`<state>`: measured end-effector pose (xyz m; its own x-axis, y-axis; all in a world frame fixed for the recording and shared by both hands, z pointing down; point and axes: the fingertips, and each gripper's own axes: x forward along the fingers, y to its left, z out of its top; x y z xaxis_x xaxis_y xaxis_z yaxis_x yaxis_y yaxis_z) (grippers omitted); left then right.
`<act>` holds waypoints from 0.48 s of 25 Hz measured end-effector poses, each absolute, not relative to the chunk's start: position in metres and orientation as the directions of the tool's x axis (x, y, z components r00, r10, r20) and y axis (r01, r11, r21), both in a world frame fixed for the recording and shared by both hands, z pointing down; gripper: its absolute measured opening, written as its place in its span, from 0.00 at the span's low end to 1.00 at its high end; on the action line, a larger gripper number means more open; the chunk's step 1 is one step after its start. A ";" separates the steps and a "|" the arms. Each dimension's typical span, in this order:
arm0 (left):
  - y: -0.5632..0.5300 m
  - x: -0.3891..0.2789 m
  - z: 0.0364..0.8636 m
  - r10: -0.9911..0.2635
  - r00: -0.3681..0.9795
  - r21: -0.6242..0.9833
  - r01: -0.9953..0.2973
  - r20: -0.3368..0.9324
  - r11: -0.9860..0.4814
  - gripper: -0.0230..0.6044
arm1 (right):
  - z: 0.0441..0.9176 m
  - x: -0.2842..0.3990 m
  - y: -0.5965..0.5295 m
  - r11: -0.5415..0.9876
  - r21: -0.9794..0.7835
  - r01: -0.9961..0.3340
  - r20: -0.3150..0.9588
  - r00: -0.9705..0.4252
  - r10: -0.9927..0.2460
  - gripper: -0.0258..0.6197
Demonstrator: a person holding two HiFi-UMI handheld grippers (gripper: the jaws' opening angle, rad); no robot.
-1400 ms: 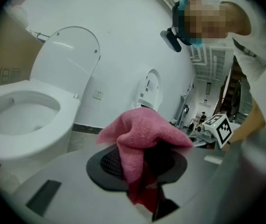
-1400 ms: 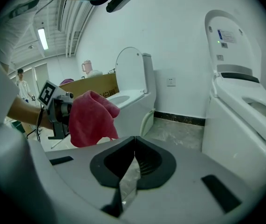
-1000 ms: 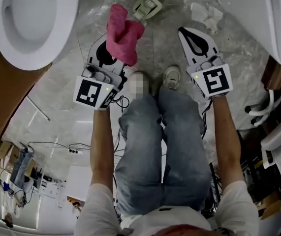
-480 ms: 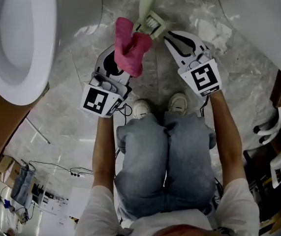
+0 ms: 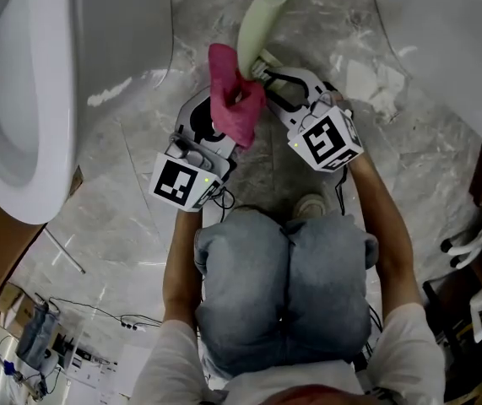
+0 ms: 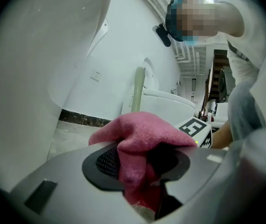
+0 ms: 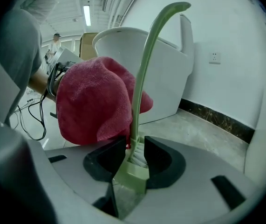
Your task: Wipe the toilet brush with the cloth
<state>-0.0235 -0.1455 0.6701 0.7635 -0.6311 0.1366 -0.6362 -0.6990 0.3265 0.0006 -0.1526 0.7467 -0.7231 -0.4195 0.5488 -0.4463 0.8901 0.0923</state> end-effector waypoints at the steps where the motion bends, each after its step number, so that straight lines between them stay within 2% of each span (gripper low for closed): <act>1: -0.148 -0.021 0.672 -0.629 0.766 0.322 -0.634 0.135 -0.703 0.32 | 0.749 0.000 -0.154 0.894 0.099 -0.438 0.555 -0.721 -0.415 0.22; 6: -0.165 -0.011 0.685 -0.623 0.769 0.302 -0.633 0.142 -0.713 0.32 | 0.767 -0.004 -0.158 0.910 0.097 -0.402 0.571 -0.727 -0.382 0.16; 12: -0.173 -0.004 0.707 -0.615 0.773 0.299 -0.631 0.159 -0.716 0.32 | 0.773 -0.006 -0.159 0.911 0.117 -0.395 0.549 -0.739 -0.391 0.17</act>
<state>-0.0043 -0.1730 0.7074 0.7725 -0.6148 0.1591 -0.6311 -0.7157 0.2992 -0.0056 -0.1593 0.7735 -0.7392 -0.3907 0.5485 -0.3949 0.9113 0.1169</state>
